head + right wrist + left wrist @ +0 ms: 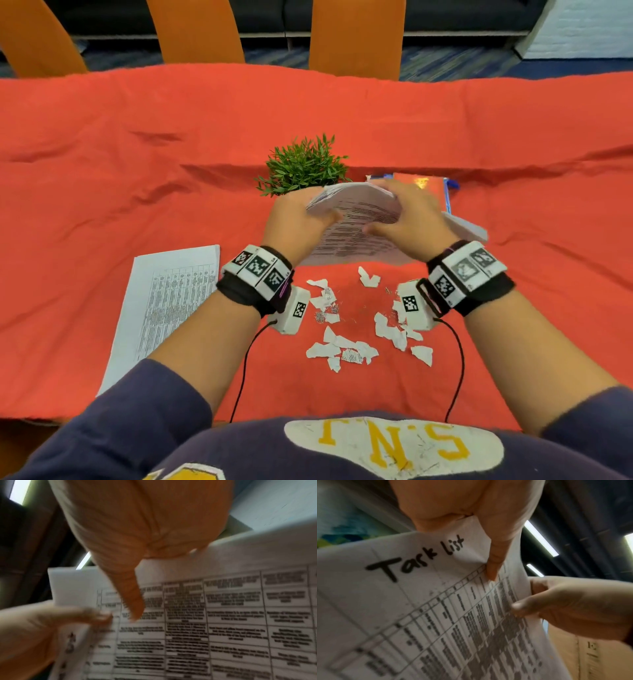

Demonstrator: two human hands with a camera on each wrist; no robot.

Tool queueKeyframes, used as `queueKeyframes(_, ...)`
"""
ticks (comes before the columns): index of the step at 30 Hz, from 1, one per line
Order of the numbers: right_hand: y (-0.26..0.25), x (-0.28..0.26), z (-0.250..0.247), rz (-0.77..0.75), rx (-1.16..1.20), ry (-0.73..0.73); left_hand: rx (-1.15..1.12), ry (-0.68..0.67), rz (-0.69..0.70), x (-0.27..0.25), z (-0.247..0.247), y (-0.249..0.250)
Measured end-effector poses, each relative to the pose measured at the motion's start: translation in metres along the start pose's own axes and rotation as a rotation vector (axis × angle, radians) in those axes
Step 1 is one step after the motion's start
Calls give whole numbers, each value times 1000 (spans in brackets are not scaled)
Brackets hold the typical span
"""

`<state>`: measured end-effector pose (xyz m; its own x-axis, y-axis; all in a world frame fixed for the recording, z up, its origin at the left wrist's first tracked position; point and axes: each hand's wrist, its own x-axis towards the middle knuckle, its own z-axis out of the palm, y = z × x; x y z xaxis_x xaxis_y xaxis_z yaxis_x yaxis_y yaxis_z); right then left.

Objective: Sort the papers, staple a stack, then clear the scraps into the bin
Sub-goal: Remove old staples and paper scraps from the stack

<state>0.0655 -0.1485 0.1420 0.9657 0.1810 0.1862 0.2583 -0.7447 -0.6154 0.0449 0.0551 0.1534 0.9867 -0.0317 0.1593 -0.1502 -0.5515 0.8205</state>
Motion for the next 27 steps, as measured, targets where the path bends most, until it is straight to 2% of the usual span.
queueKeyframes(3, 10, 1, -3, 91, 169, 28, 109, -31, 97, 1, -11, 11)
queueKeyframes(5, 18, -5, -11, 171, 330, 51, 79, 9, 78, 5, -25, 4)
queueKeyframes(8, 32, -18, -18, 234, 545, 142, -215, 94, -31, 9, -36, -20)
queueKeyframes(10, 39, -23, -14, 295, 719, 177, -448, 80, -139, 5, -23, -30)
queueKeyframes(12, 43, -28, -3, 328, 832, 197, -560, 35, -202, -2, 1, -30)
queueKeyframes(14, 42, -33, 9, 335, 879, 216, -514, 39, -190, -10, 22, -28)
queueKeyframes(18, 43, -48, 30, 351, 972, 256, -459, 159, -194, -26, 37, -33)
queueKeyframes(23, 46, -68, 56, 412, 993, 207, -509, 189, -246, -46, 43, -54)
queueKeyframes(27, 54, -77, 74, 467, 912, 129, -500, 194, -340, -52, 58, -75)
